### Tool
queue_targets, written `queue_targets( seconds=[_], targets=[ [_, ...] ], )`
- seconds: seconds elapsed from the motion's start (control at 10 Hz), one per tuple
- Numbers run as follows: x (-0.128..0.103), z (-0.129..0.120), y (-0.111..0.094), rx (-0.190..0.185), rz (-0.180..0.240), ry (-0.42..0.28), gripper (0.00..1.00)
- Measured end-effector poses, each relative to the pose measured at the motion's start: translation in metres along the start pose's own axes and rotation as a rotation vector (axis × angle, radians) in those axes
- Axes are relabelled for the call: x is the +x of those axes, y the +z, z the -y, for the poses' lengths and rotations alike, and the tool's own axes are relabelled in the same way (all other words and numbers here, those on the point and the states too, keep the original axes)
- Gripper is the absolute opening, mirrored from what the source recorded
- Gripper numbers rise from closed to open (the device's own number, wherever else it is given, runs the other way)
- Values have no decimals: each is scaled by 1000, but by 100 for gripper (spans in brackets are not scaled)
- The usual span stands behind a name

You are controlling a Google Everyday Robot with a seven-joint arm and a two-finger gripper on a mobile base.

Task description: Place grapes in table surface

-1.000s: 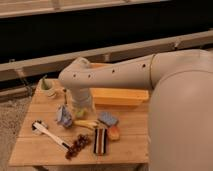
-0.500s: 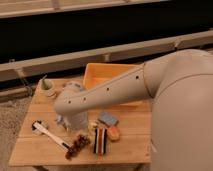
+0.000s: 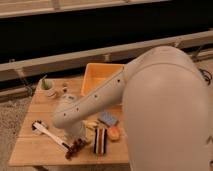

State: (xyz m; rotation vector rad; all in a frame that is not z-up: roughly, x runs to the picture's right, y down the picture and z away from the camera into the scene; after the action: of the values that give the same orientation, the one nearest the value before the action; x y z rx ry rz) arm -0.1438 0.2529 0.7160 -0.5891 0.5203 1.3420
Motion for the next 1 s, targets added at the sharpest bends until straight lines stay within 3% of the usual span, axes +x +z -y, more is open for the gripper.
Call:
queue_targets(
  seconds=[0.4,0.8,1.0],
  targets=[
    [-13,-16,40,4,-28,-12,65],
    [-28,-12,58,39,-54,22,65],
    [-33,-7,63,75,-70,45,51]
  ],
)
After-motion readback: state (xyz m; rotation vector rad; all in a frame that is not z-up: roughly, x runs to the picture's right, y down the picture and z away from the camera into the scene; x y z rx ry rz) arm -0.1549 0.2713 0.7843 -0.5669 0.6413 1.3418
